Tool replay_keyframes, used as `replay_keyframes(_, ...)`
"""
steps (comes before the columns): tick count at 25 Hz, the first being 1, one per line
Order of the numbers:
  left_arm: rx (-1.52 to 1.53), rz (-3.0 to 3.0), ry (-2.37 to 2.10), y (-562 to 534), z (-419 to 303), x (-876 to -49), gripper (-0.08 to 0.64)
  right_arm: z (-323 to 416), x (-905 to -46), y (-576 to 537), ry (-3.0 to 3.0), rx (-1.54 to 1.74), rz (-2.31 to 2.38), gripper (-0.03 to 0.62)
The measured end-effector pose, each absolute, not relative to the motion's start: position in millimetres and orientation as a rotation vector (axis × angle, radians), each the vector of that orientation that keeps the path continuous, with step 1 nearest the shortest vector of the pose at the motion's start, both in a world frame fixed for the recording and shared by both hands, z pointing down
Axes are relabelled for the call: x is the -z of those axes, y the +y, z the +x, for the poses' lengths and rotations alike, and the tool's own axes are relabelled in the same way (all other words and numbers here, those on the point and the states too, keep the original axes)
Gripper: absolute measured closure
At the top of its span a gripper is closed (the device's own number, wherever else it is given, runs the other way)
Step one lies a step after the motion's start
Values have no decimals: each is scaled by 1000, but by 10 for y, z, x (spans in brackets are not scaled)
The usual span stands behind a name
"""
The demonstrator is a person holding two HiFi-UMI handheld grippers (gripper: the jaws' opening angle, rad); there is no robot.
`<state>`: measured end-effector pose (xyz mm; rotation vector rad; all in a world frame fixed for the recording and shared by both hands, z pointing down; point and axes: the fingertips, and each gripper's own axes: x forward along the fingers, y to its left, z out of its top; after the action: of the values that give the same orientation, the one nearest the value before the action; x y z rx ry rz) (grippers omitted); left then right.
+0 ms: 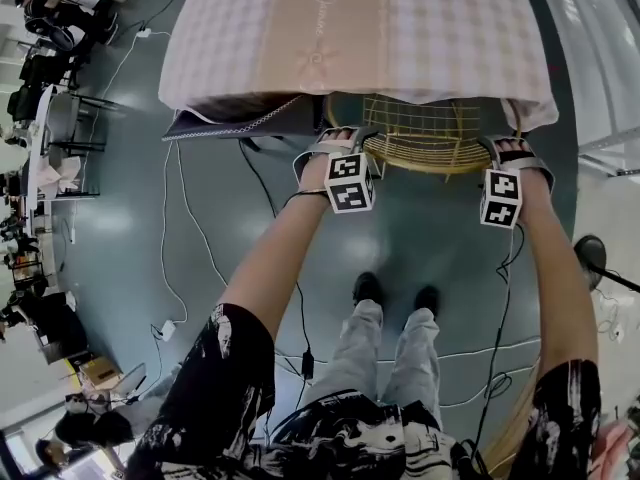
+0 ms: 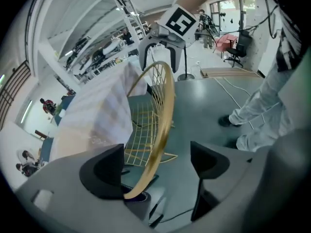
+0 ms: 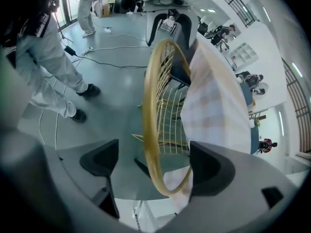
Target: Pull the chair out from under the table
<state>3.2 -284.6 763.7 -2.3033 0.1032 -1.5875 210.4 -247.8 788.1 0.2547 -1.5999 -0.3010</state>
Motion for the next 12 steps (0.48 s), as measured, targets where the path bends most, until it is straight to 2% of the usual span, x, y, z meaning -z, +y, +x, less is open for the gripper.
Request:
replay_keyframes(3,1636,-2235,22,-2851,-12,-7844,150,2121,-8045,-2503,-1592,292,224,140)
replay_keyframes(6,1665,-2219,-3,-2876,-40,-7965,215,2120,-8185,-2493,-1570,318,178,148)
replay_keyframes(7,1668,-2219,5,-2892,-38,-7986,252,2129,-8209,-2503,-1554,345,172,188)
replay_keyframes(9,1666,-2197,19,-2924,-29,-8007,294,2161,-8221,-2548,-1509,420,180,509)
replay_keyframes(11,1664,-2146,31,-2977,-26,-7992,367,2181,-8219,-2567,-1476,480,164,546)
replay_keyframes(12,1668,-2103,22,-3002,-33,-7985,432,2185,-8220,-2562,-1467,493,145,554)
